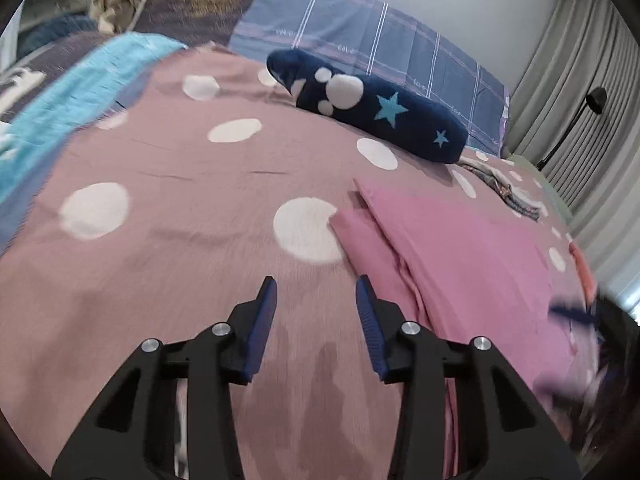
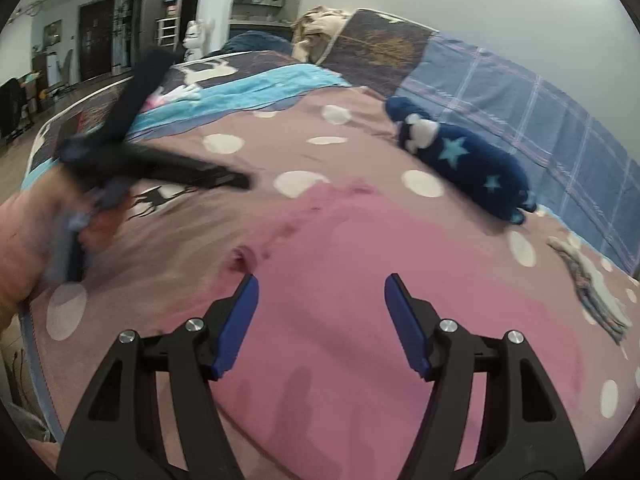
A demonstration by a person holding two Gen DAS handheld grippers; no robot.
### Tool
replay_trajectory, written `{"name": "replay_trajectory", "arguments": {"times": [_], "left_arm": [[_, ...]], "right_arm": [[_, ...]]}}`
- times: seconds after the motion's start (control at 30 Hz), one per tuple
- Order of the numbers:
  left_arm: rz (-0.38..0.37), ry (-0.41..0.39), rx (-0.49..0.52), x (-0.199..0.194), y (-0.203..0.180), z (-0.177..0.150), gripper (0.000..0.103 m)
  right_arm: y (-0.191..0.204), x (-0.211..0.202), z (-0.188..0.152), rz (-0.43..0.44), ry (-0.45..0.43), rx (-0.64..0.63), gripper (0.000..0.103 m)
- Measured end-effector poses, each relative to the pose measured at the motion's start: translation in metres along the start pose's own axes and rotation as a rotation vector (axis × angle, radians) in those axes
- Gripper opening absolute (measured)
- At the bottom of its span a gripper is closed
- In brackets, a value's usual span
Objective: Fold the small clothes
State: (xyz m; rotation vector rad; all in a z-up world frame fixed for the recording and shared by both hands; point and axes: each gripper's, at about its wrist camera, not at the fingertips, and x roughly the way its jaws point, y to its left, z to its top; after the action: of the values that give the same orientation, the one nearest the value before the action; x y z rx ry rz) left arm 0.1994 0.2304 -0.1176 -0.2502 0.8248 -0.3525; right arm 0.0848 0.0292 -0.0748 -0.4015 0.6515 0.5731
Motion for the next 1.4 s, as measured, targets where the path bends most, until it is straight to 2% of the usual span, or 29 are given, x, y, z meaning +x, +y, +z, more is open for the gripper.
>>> {"name": "replay_trajectory", "arguments": {"times": [0.13, 0.23, 0.27, 0.3, 0.33, 0.37, 0.43, 0.53, 0.63, 0.73, 0.8, 0.83, 0.97, 1.03, 1.07, 1.1, 1.13, 1.23, 1.27, 1.33, 1.4], "left_arm": [[-0.063, 0.067, 0.014, 0.034, -0.003, 0.028, 0.043], [-0.126, 0.122, 0.018, 0.058, -0.009, 0.040, 0.042], [-0.135, 0.133, 0.011, 0.064, -0.010, 0.042, 0.033], [-0.146, 0.145, 0.006, 0.069, -0.010, 0.041, 0.025], [-0.164, 0.160, -0.001, 0.075, -0.011, 0.040, 0.013], [-0.171, 0.156, -0.005, 0.076, -0.011, 0.039, 0.008], [-0.179, 0.135, 0.008, 0.071, -0.013, 0.037, 0.005], [-0.185, 0.089, 0.033, 0.060, -0.019, 0.041, 0.004], [-0.184, 0.054, 0.053, 0.057, -0.027, 0.050, 0.004], [-0.154, 0.079, 0.048, 0.070, -0.024, 0.045, 0.003], [-0.162, 0.092, 0.035, 0.077, -0.014, 0.036, 0.004], [-0.181, 0.087, 0.018, 0.077, -0.010, 0.034, 0.004], [-0.249, 0.080, -0.056, 0.078, 0.004, 0.032, 0.004], [-0.253, 0.078, -0.060, 0.078, 0.004, 0.032, 0.004], [-0.254, 0.077, -0.060, 0.078, 0.003, 0.032, 0.004], [-0.253, 0.075, -0.060, 0.077, 0.003, 0.032, 0.004], [-0.249, 0.074, -0.060, 0.077, 0.003, 0.032, 0.004], [-0.203, 0.036, -0.068, 0.068, 0.001, 0.034, 0.002], [-0.188, 0.023, -0.057, 0.066, 0.000, 0.035, 0.001], [-0.136, 0.038, -0.086, 0.075, 0.009, 0.036, 0.000], [-0.179, 0.050, -0.149, 0.079, 0.023, 0.035, 0.000]], "right_arm": [[0.037, 0.010, -0.008, 0.021, 0.011, -0.124, 0.062], [0.056, 0.014, -0.009, 0.028, 0.019, -0.176, 0.047], [0.060, 0.014, -0.010, 0.042, 0.022, -0.174, 0.039], [0.063, 0.014, -0.011, 0.057, 0.029, -0.173, 0.038], [0.066, 0.014, -0.013, 0.066, 0.036, -0.181, 0.038], [0.072, 0.014, -0.017, 0.068, 0.040, -0.209, 0.038], [0.082, 0.010, -0.024, 0.044, 0.037, -0.265, 0.040], [0.093, 0.009, -0.032, -0.005, 0.038, -0.340, 0.042], [0.098, 0.019, -0.030, -0.027, 0.046, -0.352, 0.044], [0.099, 0.018, -0.027, -0.004, 0.040, -0.343, 0.044], [0.102, 0.010, -0.030, 0.028, 0.031, -0.349, 0.052], [0.105, 0.008, -0.032, 0.030, 0.031, -0.364, 0.052], [0.113, 0.012, -0.041, -0.053, 0.034, -0.440, 0.052], [0.113, 0.023, -0.035, -0.145, 0.043, -0.425, 0.052], [0.111, 0.029, -0.033, -0.164, 0.051, -0.420, 0.045], [0.110, 0.036, -0.031, -0.173, 0.068, -0.415, 0.013], [0.108, 0.042, -0.030, -0.182, 0.093, -0.398, 0.009], [0.108, 0.026, -0.026, -0.120, 0.072, -0.338, 0.008], [0.112, 0.020, -0.029, -0.072, 0.073, -0.345, 0.005], [0.123, 0.025, -0.044, -0.089, 0.081, -0.411, 0.004], [0.122, 0.023, -0.046, -0.098, 0.056, -0.426, 0.005]]}}
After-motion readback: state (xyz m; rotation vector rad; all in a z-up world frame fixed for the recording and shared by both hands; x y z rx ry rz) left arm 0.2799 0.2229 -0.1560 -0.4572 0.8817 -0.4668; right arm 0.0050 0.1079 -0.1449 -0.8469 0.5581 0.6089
